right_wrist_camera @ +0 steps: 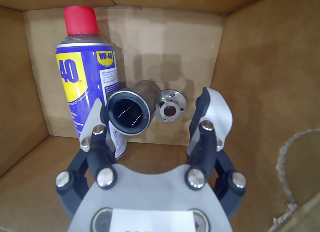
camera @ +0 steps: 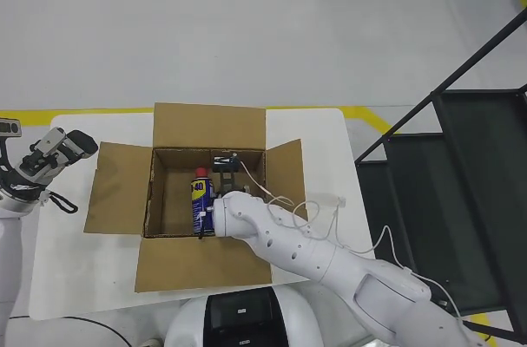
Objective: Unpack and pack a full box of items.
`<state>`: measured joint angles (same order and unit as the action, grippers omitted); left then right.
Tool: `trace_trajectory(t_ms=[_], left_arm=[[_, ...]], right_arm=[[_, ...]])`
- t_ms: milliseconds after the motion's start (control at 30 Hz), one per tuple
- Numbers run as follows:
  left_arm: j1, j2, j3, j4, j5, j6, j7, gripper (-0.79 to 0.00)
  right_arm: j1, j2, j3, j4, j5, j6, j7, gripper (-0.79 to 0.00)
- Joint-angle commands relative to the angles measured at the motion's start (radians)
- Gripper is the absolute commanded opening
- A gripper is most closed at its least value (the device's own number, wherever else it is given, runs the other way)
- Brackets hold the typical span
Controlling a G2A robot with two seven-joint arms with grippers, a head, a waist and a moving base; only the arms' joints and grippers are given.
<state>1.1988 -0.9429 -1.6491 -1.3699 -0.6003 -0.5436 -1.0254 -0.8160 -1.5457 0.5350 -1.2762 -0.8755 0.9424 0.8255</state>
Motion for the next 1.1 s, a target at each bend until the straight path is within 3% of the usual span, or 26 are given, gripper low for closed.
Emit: trace_trajectory(t_ms=[0,67,233,433,533,700,867,1000,1067], left_arm=[[0.0,0.0,0.0,0.0,0.0,0.0,0.0,0.0],[0.0,0.0,0.0,0.0,0.0,0.0,0.0,0.0],[0.0,0.0,0.0,0.0,0.0,0.0,0.0,0.0],[0.0,0.0,0.0,0.0,0.0,0.0,0.0,0.0],[0.0,0.0,0.0,0.0,0.0,0.0,0.0,0.0],[0.0,0.0,0.0,0.0,0.0,0.0,0.0,0.0],[0.0,0.0,0.0,0.0,0.0,0.0,0.0,0.0],[0.0,0.0,0.0,0.0,0.0,0.0,0.0,0.0],[0.0,0.0,0.0,0.0,0.0,0.0,0.0,0.0]], right_arm=[[-0.003,-0.001,0.0,-0.003,-0.016,0.013,0.005,-0.249],[-0.006,-0.002,-0.002,-0.009,-0.034,0.026,0.015,-0.203],[-0.011,-0.007,-0.007,-0.008,-0.055,0.011,0.042,-0.2],[-0.006,-0.021,-0.008,0.017,-0.062,0.0,0.052,-0.071],[-0.003,-0.029,-0.009,0.033,-0.063,-0.004,0.056,-0.055],[0.003,-0.044,-0.009,0.061,-0.065,-0.009,0.062,-0.16],[0.01,-0.056,-0.005,0.084,-0.065,-0.014,0.067,-0.372],[0.014,-0.066,-0.004,0.103,-0.066,-0.022,0.074,-0.388],[0.017,-0.071,-0.003,0.111,-0.067,-0.025,0.077,-0.446]])
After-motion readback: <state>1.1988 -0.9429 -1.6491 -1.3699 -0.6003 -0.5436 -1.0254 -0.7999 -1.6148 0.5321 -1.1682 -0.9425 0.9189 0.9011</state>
